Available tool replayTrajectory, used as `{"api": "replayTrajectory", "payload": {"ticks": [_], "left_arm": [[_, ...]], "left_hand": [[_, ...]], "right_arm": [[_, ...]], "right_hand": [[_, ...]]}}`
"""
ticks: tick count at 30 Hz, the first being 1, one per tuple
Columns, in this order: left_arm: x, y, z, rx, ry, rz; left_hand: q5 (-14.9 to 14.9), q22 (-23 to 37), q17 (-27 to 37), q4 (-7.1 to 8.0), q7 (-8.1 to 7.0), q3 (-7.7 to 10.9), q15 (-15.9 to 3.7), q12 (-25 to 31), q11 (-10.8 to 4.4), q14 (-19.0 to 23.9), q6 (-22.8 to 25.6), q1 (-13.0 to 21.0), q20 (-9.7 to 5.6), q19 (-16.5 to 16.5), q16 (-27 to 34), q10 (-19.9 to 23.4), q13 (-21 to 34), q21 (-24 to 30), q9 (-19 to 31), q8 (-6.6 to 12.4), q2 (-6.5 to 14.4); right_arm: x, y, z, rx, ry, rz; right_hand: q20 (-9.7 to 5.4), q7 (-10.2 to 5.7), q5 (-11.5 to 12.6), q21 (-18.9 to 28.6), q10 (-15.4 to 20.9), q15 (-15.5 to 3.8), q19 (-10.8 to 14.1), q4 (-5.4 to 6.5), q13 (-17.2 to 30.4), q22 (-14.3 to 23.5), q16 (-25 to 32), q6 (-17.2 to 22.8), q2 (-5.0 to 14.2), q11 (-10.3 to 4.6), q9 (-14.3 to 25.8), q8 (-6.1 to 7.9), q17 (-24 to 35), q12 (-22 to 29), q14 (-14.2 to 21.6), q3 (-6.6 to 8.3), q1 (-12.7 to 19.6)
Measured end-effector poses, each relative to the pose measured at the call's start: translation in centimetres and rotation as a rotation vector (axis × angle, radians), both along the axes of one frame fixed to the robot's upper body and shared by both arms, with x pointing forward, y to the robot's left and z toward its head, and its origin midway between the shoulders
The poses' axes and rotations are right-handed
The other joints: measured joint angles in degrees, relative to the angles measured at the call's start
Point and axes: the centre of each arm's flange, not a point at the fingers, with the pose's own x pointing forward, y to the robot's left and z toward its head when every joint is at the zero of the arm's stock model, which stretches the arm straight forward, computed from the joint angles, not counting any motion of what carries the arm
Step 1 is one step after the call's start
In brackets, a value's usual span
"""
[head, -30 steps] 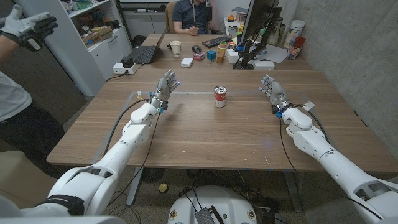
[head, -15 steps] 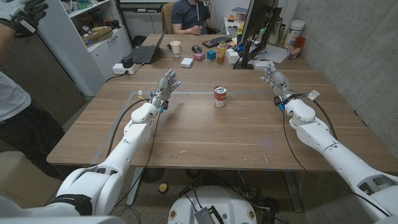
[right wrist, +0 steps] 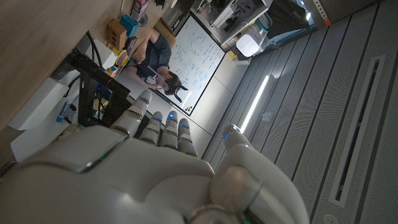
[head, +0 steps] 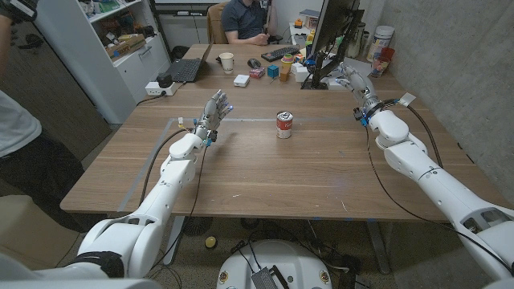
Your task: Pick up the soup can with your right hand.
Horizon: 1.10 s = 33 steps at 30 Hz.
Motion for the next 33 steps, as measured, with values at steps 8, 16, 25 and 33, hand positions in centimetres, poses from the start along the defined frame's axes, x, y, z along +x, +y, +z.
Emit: {"api": "replayTrajectory", "payload": {"ticks": [8,16,25,33], "left_arm": [[0.0,0.1,0.0,-0.004,-0.001,0.002],[0.1,0.1,-0.1,-0.006,0.001,0.002],[0.2,0.2,0.0,-0.008,0.002,0.005],[0.3,0.1,0.2,-0.006,-0.002,0.003]], "left_hand": [[0.0,0.0,0.0,0.0,0.0,0.0,0.0,0.0,0.0,0.0,0.0,0.0,0.0,0.0,0.0,0.0,0.0,0.0,0.0,0.0,0.0],[0.0,-0.01,0.0,0.0,0.0,0.0,0.0,0.0,0.0,0.0,0.0,0.0,0.0,0.0,0.0,0.0,0.0,0.0,0.0,0.0,0.0],[0.0,-0.01,0.0,0.0,0.0,0.0,0.0,0.0,0.21,0.0,0.0,0.0,0.0,0.0,0.0,0.22,-0.01,0.0,-0.01,0.0,0.0],[0.0,-0.01,0.0,0.0,0.0,0.0,0.0,0.0,0.21,0.0,0.0,0.0,0.0,0.0,0.0,0.21,-0.01,0.0,-0.01,0.0,0.0]], "right_arm": [[-1.0,0.9,2.7,-0.093,-0.074,-0.038],[-2.3,2.1,5.2,-0.2,-0.164,-0.121],[-3.5,3.3,6.6,-0.306,-0.237,-0.22],[-4.8,4.5,7.0,-0.405,-0.301,-0.315]], "right_hand": [[0.2,-0.22,0.0,0.0,0.02,0.17,0.21,-0.6,0.0,0.0,0.0,0.22,-0.05,-0.01,0.0,0.0,0.0,0.0,0.18,0.27,0.5],[0.2,-0.75,0.0,0.0,0.23,0.12,0.21,-1.05,0.0,0.0,0.0,0.12,-0.35,-0.23,0.0,0.0,0.01,0.0,0.23,0.26,0.83],[0.51,-1.15,0.0,0.0,0.24,-0.04,0.52,-1.91,0.0,-0.01,0.0,0.53,-0.5,-0.23,-0.01,0.0,0.01,0.0,0.4,0.17,1.56],[0.51,-1.65,0.0,0.0,0.23,-0.06,0.52,-2.69,-0.01,-0.01,0.0,1.03,-1.2,-0.85,-0.01,0.0,0.01,0.0,0.41,-0.47,2.21]]}}
